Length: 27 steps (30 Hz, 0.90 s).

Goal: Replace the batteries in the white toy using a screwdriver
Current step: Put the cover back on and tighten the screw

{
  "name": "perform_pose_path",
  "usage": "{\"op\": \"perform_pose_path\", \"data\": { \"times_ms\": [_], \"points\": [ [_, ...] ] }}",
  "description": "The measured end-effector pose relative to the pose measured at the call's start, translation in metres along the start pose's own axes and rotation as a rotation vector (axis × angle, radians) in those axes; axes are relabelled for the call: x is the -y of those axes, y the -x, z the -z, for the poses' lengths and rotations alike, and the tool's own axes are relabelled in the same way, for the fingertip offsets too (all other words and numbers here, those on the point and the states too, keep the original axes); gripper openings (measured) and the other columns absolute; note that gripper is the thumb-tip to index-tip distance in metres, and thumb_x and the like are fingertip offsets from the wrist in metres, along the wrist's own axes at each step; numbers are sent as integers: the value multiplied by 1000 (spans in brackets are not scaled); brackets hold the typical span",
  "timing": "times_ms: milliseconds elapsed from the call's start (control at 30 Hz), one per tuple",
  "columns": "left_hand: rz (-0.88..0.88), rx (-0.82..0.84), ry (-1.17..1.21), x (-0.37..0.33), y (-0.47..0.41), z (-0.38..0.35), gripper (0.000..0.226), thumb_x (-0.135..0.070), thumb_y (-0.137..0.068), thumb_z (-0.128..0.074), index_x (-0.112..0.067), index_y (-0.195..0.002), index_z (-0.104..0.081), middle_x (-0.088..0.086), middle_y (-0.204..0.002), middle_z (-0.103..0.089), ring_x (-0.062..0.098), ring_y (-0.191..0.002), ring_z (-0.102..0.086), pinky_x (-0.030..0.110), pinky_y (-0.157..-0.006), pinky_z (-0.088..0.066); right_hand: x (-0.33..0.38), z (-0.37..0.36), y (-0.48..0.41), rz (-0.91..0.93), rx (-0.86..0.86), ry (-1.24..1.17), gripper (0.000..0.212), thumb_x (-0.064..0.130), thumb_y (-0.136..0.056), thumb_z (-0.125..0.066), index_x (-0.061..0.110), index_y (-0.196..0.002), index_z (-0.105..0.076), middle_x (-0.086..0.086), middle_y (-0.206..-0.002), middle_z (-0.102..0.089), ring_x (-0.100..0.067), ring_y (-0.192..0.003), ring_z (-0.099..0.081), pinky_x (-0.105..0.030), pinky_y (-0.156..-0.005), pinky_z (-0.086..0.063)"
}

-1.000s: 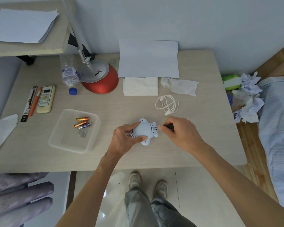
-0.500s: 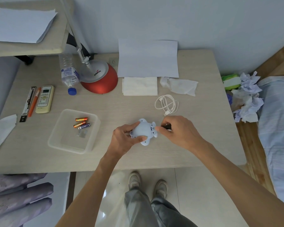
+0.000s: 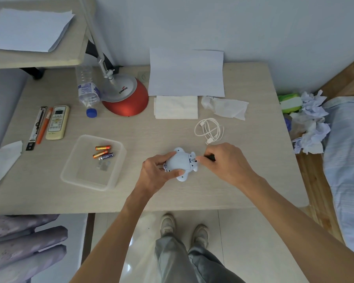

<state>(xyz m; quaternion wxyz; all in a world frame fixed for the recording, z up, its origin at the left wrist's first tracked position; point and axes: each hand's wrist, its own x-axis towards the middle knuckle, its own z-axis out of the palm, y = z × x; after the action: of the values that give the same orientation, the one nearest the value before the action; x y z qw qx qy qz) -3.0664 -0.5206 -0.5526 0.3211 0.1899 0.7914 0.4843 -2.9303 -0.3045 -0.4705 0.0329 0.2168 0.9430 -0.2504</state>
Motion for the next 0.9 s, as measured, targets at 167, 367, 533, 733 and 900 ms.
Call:
{"op": "perform_pose_path", "data": {
  "times_ms": [167, 367, 533, 733, 900],
  "points": [
    [5, 9, 5, -2, -1, 1, 72, -34, -68, -104, -27, -134, -77, -8, -122, -78, 11, -108, -76, 37, -97, -64, -1, -2, 7, -4, 7, -147, 31, 48, -89, -83, 23, -102, -70, 18, -80, -65, -1, -70, -61, -35, -72, -56],
    [3, 7, 6, -1, -1, 1, 72, -35, -68, -104, -28, -134, -77, -7, -121, -78, 9, -107, -76, 35, -96, -64, -3, -3, 11, 37, -11, -186, 10, 18, -91, -76, 19, -100, -71, 9, -89, -76, -15, -82, -73, -46, -79, -62],
    [0, 4, 0, -1, 0, 1, 71, -36, -68, -104, -29, -134, -77, -8, -120, -78, 10, -108, -75, 34, -97, -63, -3, -4, 6, 5, -37, -133, 20, 35, -96, -78, 17, -88, -72, 6, -76, -73, -21, -71, -69, -45, -71, -59],
    [-4, 11, -5, -1, -1, 0, 72, -37, -69, -103, -29, -135, -77, -7, -120, -78, 11, -107, -75, 34, -96, -63, -3, -4, 8, 5, -3, -175, 31, 48, -93, -79, 19, -103, -72, 15, -86, -69, -12, -80, -69, -38, -74, -59],
    [-6, 7, 8, 0, -1, 0, 72, -36, -69, -104, -29, -134, -77, -6, -121, -78, 10, -108, -75, 32, -96, -63, -5, -4, 11, 57, -2, -188, 14, 22, -93, -77, 21, -104, -68, 14, -90, -70, -13, -88, -71, -45, -81, -61]
  ]
}}
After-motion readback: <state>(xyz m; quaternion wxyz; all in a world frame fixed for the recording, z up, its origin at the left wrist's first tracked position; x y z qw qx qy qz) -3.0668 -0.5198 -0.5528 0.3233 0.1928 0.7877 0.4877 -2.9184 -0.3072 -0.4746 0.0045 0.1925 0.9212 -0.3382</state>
